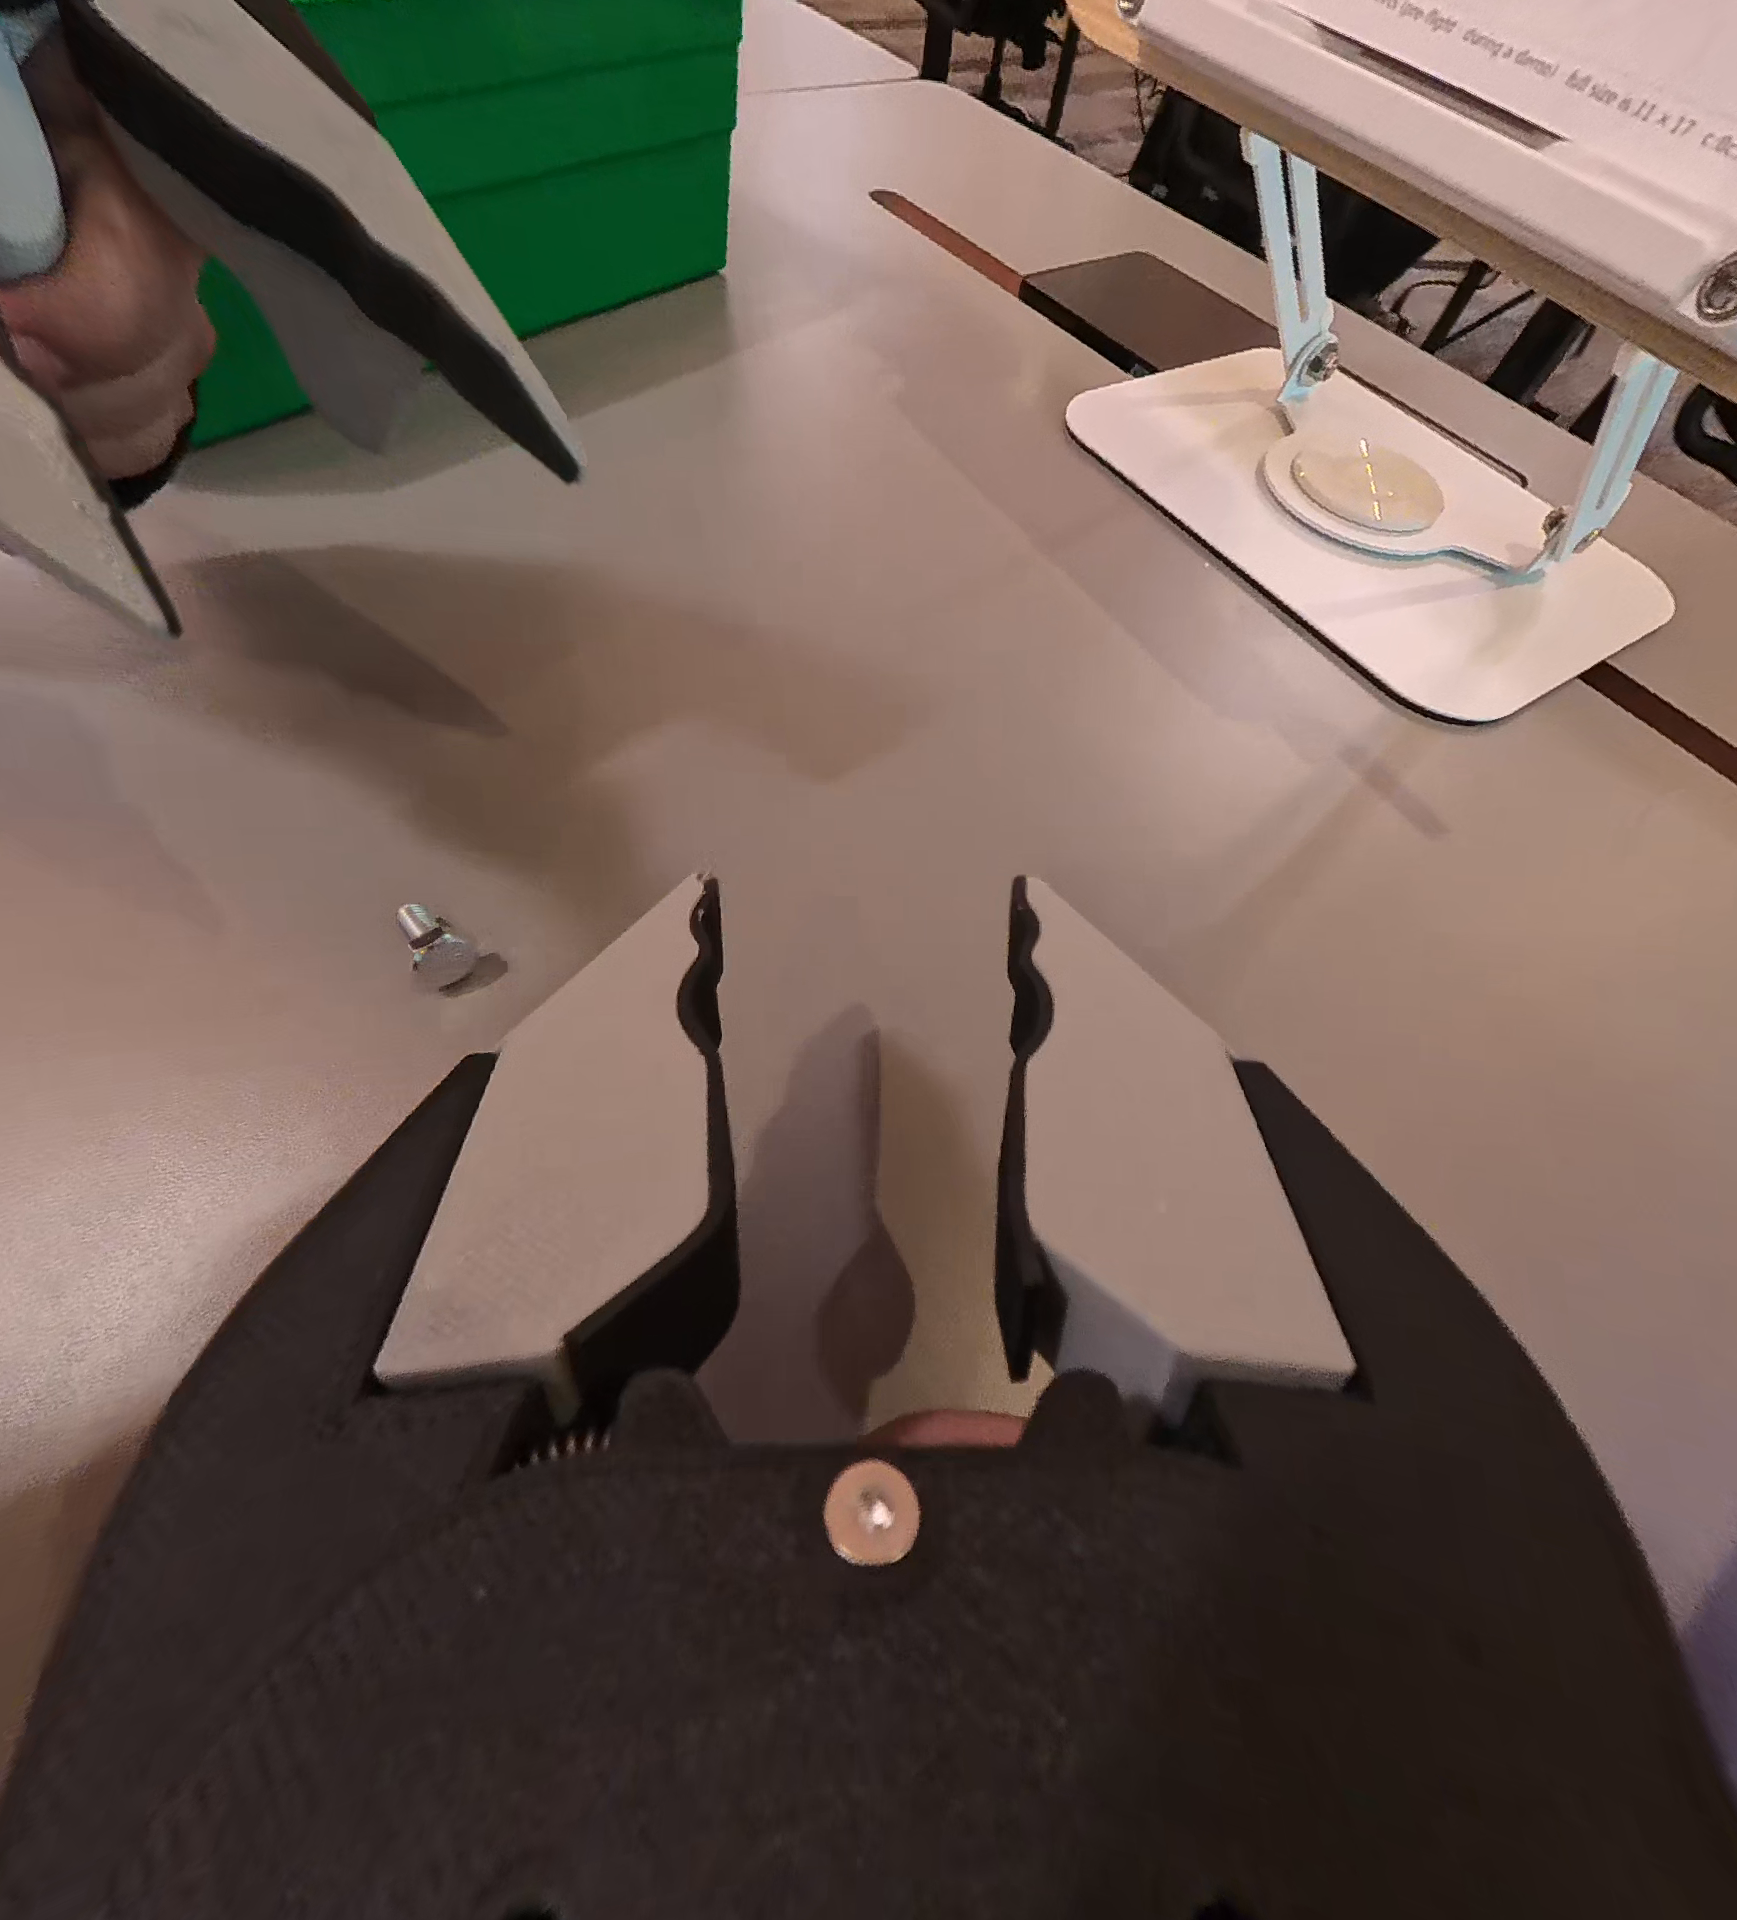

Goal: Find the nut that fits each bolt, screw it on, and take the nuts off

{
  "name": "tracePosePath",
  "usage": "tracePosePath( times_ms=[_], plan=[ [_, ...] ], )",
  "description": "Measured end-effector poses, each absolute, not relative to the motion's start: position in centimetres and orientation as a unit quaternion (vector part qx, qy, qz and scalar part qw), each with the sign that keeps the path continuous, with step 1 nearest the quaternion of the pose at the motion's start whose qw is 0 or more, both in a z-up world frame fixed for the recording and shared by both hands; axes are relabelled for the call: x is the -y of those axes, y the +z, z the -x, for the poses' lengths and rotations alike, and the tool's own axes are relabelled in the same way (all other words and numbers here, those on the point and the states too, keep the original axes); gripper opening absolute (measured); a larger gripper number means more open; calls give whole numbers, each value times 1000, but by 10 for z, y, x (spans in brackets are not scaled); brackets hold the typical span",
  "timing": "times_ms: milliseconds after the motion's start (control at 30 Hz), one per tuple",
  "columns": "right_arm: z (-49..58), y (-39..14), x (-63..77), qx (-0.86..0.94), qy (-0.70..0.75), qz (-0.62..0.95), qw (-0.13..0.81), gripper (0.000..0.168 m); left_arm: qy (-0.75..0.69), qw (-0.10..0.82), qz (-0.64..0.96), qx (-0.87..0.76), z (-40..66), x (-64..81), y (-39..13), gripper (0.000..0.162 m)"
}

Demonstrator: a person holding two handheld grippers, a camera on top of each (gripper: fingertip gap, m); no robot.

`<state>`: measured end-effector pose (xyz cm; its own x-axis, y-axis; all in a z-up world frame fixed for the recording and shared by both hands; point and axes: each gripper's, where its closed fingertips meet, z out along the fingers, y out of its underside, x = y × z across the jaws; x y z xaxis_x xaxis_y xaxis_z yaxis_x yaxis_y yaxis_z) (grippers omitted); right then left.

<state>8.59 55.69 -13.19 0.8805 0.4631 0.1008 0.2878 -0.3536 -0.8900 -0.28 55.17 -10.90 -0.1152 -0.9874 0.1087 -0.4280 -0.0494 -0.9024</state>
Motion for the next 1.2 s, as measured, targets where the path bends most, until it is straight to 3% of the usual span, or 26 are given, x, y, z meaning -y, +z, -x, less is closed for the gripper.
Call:
tracePosePath(
  times_ms=[667, 1200],
  plan=[
    [-87, -139, -557, 268, 10, 818, 508, 48, -421, 298, 589, -622, -14, -530, -125, 71],
    [-94, -156, -561, 255, 30, 834, 489, 43, -396, 279, 585, -650, -17, -517, -140, 72]
  ],
)
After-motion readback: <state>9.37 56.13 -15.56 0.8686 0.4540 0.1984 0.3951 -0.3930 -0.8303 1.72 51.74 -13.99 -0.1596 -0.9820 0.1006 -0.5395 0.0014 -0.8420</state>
